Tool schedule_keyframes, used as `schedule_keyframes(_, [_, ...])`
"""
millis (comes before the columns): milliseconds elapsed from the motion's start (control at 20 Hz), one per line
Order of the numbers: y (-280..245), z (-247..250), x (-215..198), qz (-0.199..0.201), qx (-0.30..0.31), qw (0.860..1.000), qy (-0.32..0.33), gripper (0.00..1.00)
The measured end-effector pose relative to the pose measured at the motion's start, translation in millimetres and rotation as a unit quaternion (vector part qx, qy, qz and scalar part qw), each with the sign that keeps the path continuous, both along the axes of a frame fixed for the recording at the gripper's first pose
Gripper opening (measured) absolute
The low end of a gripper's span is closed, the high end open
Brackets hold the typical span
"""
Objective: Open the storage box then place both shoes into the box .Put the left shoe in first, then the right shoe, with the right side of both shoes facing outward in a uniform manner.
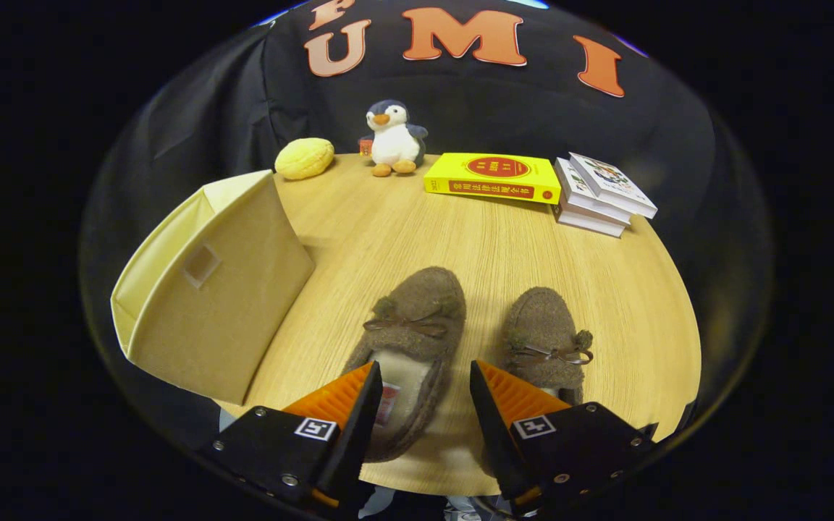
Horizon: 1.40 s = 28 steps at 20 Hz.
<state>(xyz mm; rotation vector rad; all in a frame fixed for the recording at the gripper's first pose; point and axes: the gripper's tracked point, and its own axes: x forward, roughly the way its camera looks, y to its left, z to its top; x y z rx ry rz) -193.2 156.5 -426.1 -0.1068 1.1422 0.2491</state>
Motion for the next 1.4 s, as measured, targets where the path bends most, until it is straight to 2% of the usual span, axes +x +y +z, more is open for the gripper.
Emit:
schedule_keyframes(150, [-4.8,-23.9,9.1,0.001,-0.017,1.0,0.004,0.63])
schedule_keyframes(250, [-1.2,-35.8,9.9,-0.005,-0.013,1.0,0.019,0.49])
schedule_keyframes(400, [-6.3,-47.5,20.0,-0.028,-0.029,0.999,0.012,0.31])
schedule_keyframes(450, [-5.4,-46.2,16.7,-0.035,-0.029,0.999,0.019,0.29])
schedule_keyframes(600, [-7.8,-49.4,16.0,-0.054,-0.037,0.997,0.035,0.12])
schedule_keyframes(700, [-6.1,-44.2,15.4,-0.068,-0.023,0.996,0.047,0.05])
schedule_keyframes(800, [-2.6,-33.3,18.6,-0.082,-0.006,0.996,0.046,0.04])
schedule_keyframes(1000, [4.8,10.8,30.0,-0.085,0.006,0.996,0.031,0.03])
schedule_keyframes(1400, [80.4,113.6,62.0,-0.079,0.073,0.994,0.009,0.03])
